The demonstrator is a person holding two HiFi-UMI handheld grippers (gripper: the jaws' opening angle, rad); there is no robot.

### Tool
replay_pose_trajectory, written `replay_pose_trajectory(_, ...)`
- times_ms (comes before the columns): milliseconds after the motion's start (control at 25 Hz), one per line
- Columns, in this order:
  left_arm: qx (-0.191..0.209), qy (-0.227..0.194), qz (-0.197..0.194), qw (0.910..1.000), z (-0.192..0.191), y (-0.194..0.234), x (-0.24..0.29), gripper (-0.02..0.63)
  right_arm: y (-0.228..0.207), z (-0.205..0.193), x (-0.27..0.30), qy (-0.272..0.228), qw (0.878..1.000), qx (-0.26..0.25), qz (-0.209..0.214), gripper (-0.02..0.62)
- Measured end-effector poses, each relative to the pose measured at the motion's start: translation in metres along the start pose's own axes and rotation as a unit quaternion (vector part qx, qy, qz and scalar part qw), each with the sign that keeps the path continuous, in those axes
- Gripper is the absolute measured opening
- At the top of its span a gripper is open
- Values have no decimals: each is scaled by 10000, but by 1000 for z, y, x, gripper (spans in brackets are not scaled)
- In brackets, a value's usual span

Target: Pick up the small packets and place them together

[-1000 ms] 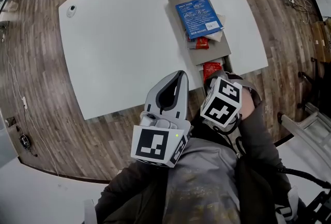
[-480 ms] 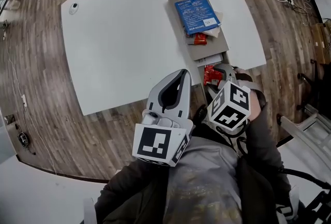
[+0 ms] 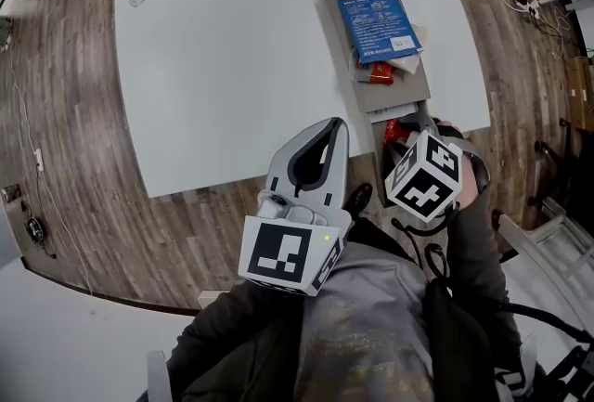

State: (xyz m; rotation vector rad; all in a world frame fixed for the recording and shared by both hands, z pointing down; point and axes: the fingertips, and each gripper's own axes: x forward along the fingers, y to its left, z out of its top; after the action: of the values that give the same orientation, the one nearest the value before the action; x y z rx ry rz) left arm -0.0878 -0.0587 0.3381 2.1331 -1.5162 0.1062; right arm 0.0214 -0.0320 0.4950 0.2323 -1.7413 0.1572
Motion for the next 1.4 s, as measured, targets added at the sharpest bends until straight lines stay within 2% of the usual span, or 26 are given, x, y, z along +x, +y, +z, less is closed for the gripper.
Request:
replay_pose_trajectory(160, 57, -12, -32, 10000, 2, -5, -2, 3, -6, 3, -6, -214, 9994, 113, -266, 74)
replay_pose_trajectory(480, 394, -201, -236, 9987, 12, -47, -19, 3, 7, 8, -48, -1072, 9923, 389, -491, 71)
replay_pose_trajectory(720, 809, -548, -389, 9944, 24, -95, -44, 3, 19, -1, -94, -1677, 9805, 415, -933, 71)
replay_pose_trajectory(960, 947, -605, -536, 9922, 15, -130, -58, 3, 30, -25, -115, -1887, 9739, 512, -1150, 71)
replay_pose_trajectory(1200, 899, -558, -551, 9929, 11, -131, -52, 3, 32, -29, -111, -1890, 9746, 501, -1093, 71)
replay_pose_trajectory(1400, 771, -429, -437, 9951, 17, -106, -34, 3, 13, -7, -105, -2035, 9732, 571, -906, 71)
